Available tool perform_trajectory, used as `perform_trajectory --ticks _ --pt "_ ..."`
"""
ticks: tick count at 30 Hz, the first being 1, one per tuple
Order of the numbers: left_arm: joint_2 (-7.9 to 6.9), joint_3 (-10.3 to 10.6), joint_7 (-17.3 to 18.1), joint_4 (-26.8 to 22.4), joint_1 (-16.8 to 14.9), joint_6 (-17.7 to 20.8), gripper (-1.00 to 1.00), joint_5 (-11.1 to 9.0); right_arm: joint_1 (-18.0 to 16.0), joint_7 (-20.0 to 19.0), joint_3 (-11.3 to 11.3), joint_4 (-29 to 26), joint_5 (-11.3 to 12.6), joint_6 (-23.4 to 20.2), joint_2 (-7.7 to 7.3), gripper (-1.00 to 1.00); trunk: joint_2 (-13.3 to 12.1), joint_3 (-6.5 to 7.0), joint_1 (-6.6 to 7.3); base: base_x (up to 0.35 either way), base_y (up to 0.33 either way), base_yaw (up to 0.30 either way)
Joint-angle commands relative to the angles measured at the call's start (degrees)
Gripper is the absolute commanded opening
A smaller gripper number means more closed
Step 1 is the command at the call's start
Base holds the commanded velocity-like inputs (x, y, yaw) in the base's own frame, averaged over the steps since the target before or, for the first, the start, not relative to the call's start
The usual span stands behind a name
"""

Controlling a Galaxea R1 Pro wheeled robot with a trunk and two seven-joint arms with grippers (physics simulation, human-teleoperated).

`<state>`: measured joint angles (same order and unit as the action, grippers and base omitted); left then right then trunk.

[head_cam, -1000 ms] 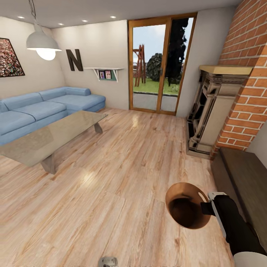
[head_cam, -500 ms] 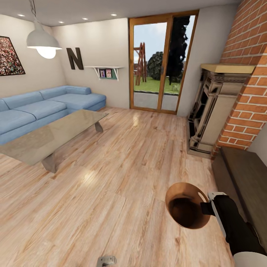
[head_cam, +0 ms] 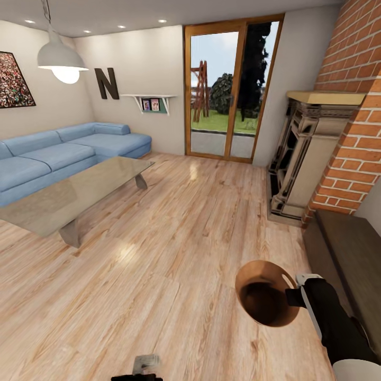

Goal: Put the three can of soda from the living room inside the tash can in the kitchen.

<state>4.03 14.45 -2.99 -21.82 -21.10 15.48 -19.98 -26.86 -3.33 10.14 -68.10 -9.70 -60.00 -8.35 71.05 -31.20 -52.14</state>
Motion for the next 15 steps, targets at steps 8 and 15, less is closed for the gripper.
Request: perform_trajectory --ticks 8,15 --pt "-2.13 -0.11 -0.07 -0.32 -4.01 0.3 1.0 -0.07 -0.03 -0.27 -0.33 -0.02 0.47 0.0 0.0 -1.0 0.0 0.0 0.0 0.0 0.0 0.0" --pt "-2.82 -0.19 0.28 -0.3 -5.1 0.25 1.0 -0.24 -0.02 -0.27 -0.38 -0.02 0.47 0.0 0.0 -1.0 0.0 0.0 0.0 0.0 0.0 0.0"
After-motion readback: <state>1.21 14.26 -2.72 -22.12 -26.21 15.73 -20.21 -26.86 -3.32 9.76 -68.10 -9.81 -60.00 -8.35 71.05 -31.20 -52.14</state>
